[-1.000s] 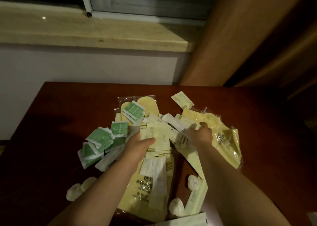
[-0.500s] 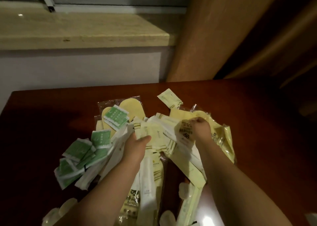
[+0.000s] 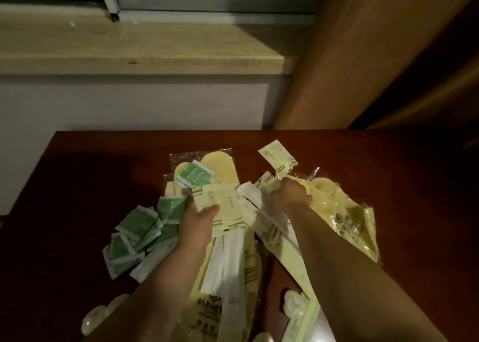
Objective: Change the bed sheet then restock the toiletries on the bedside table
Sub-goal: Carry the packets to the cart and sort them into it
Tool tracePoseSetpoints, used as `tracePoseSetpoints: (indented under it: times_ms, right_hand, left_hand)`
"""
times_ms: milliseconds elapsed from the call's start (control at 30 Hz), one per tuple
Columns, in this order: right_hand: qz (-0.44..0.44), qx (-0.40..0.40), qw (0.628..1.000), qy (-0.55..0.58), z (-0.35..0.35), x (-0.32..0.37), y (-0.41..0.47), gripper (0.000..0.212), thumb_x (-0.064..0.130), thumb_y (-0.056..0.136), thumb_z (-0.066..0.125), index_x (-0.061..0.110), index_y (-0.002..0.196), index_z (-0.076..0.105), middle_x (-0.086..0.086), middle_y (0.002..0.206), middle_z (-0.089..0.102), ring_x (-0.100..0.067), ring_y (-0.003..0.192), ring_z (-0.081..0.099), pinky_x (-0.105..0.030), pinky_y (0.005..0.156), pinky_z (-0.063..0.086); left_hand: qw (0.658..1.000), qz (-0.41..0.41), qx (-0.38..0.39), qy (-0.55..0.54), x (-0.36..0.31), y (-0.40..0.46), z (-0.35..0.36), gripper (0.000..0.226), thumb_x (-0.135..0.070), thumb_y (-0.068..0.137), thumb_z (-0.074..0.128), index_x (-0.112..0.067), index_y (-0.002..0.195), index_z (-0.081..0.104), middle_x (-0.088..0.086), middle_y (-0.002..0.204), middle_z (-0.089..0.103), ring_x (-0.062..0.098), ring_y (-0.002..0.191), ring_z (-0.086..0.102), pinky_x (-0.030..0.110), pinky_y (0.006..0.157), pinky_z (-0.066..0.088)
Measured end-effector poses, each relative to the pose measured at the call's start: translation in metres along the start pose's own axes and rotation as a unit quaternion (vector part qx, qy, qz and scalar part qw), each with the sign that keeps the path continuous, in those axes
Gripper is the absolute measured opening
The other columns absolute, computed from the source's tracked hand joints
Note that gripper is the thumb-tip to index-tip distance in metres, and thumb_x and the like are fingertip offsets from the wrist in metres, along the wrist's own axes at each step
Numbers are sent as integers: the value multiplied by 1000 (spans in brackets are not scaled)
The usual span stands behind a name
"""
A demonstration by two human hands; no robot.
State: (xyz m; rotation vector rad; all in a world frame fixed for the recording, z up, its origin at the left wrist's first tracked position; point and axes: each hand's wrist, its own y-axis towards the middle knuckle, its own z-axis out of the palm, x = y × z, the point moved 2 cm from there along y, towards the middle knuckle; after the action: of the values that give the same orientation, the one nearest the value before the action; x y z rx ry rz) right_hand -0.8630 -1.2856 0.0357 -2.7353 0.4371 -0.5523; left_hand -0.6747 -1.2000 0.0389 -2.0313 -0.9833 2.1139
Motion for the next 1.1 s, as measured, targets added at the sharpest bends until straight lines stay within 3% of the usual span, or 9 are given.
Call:
tracePoseSetpoints:
  times_ms: [100, 167, 267, 400, 567, 667, 833, 933, 1100]
  right_hand:
    - [46, -73, 976, 200, -14, -11, -3, 24, 17, 94, 47, 10, 116, 54, -9, 101, 62, -24, 88, 59, -42, 87, 49]
    - [71, -92, 916, 384, -27, -18, -14, 15, 16, 96, 49, 9, 108, 55, -12, 97, 62, -21, 79, 56, -41, 78, 53]
    - [73, 18, 825, 560, -35, -16, -38, 5, 16, 95, 52, 13, 96, 56, -8, 95, 62, -22, 83, 59, -35, 69, 51]
    - [30, 126, 853, 506, -15, -1, -63, 6, 23, 93, 56, 22, 87, 56, 1, 83, 64, -19, 79, 59, -34, 73, 47]
    - [-23, 131, 880, 456, -6, 21, -59, 16, 22, 94, 55, 16, 79, 54, 14, 43, 47, -4, 42, 43, -23, 49, 34]
    - [-22, 115, 881, 458, -15, 31, -44, 16, 27, 96, 51, 12, 96, 56, 10, 64, 54, -6, 57, 48, -18, 53, 40]
    - [31, -104, 955, 277, -30, 25, 22, 27, 18, 96, 50, 8, 120, 55, -4, 111, 54, -13, 89, 54, -26, 82, 46]
    - [28, -95, 981, 165, -21, 22, 58, 41, 21, 93, 55, 13, 132, 46, -10, 133, 43, -26, 121, 45, -38, 100, 43]
    - [76, -64, 994, 40, -13, 26, 81, 51, 27, 91, 56, 12, 135, 37, -11, 131, 48, -30, 123, 43, -43, 100, 34]
  left_hand:
    - [1000, 15, -25, -6, 5, -2, 5, 34, -2, 88, 57, -10, 121, 58, 7, 111, 66, 28, 101, 63, 38, 86, 51]
    - [999, 16, -19, -21, 5, -8, 13, 39, -2, 88, 57, -11, 127, 53, 7, 115, 64, 27, 104, 61, 41, 90, 50]
    - [1000, 8, 5, -20, 1, -12, 27, 52, -10, 90, 58, -16, 139, 41, 7, 129, 57, 28, 114, 56, 48, 98, 45]
    - [997, -48, 51, -45, -2, -13, 47, 70, -31, 92, 57, -30, 150, 18, 1, 153, 31, 27, 135, 37, 53, 106, 36]
    - [997, -22, 73, -28, -10, -3, 58, 76, -28, 81, 70, -27, 145, 29, 5, 139, 50, 26, 122, 51, 49, 100, 44]
    - [997, -31, 72, -24, -12, 16, 57, 77, -16, 82, 70, -22, 146, 28, 5, 140, 48, 28, 124, 49, 48, 102, 42]
    - [996, -25, 83, -19, -8, 41, 64, 82, -14, 84, 68, -22, 150, 19, 7, 149, 36, 30, 133, 40, 48, 106, 38]
    - [996, -13, 84, 1, -7, 55, 69, 83, -19, 83, 69, -25, 149, 19, 9, 149, 37, 29, 132, 41, 50, 107, 38]
    - [997, -28, 71, -11, -12, 76, 72, 73, -13, 86, 65, -20, 147, 25, 7, 134, 53, 25, 117, 55, 45, 98, 46]
